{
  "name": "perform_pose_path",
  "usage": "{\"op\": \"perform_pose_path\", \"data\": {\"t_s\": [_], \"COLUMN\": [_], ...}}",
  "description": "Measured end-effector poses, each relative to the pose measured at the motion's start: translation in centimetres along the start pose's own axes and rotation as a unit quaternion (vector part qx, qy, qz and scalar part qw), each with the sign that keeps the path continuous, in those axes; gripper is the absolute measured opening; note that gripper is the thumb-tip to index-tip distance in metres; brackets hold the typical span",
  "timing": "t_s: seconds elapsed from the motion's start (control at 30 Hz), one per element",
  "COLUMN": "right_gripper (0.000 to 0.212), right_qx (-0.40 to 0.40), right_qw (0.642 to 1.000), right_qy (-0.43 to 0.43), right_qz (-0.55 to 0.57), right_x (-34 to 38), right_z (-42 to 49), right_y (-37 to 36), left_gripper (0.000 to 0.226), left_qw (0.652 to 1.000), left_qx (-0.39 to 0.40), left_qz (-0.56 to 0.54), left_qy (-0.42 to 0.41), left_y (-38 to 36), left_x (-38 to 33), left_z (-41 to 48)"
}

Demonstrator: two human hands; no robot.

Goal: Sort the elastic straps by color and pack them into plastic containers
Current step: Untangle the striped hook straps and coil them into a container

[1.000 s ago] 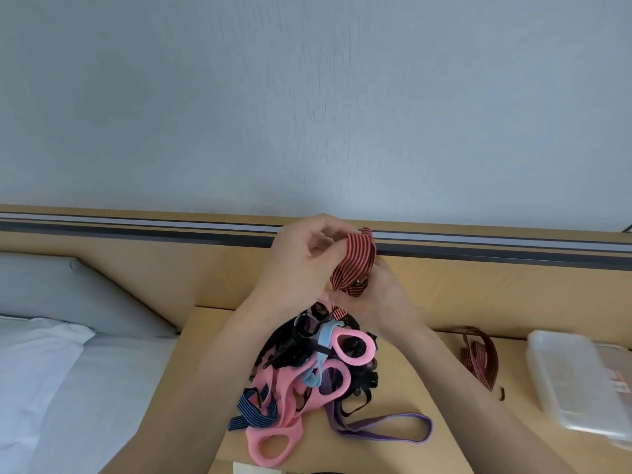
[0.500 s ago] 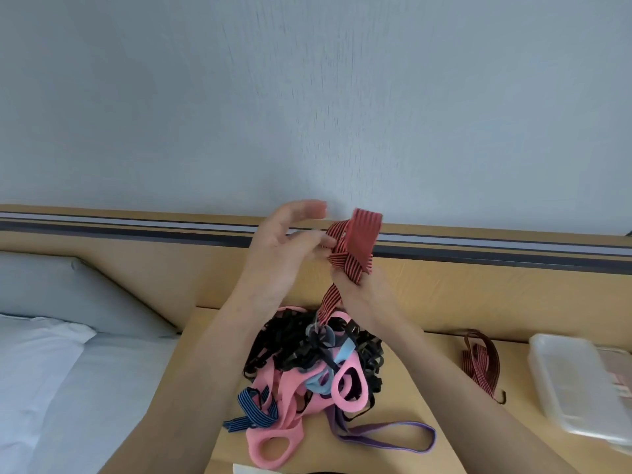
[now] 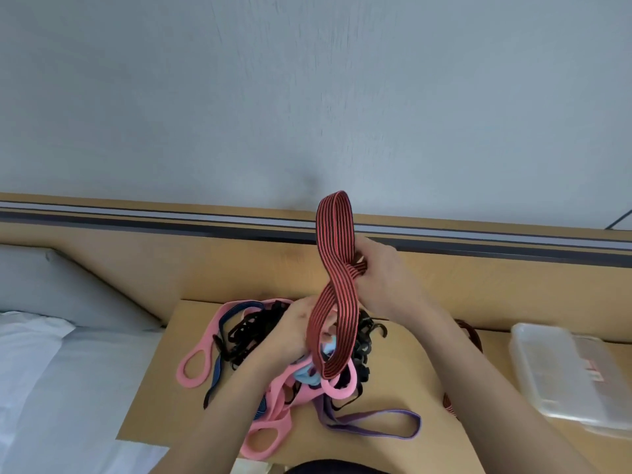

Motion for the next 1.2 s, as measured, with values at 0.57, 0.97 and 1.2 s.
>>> {"op": "perform_pose_path", "data": {"t_s": [0.57,0.97,1.2], "right_gripper": [0.017,0.058,0.046], "right_qx": [0.025,-0.075,-0.139], "right_qw": [0.886,0.852,0.887], "right_qy": [-0.369,-0.494,-0.413], "right_qz": [-0.281,-0.155,-0.152], "right_x": [-23.6,-32.7,-30.1], "right_z": [-13.4,-17.4,-17.5], "right_y": [8.7,6.5,4.9], "left_gripper": [0.022,0.023,0.024], "left_qw": [0.996,0.991,0.99], "left_qx": [-0.01,-0.057,-0.088], "left_qz": [-0.044,-0.065,0.002], "left_qy": [0.078,0.1,0.112], "left_y": [-3.2,-1.2,0.0], "left_x": [6.6,9.6,12.3], "left_z": [3.5,2.9,1.9]}}
Point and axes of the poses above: each hand's wrist, its own z-axis towards the middle knuckle, its own y-axis out of the back of the hand, x = y × z, the point moved 9 cm from there along z, towards the middle knuckle
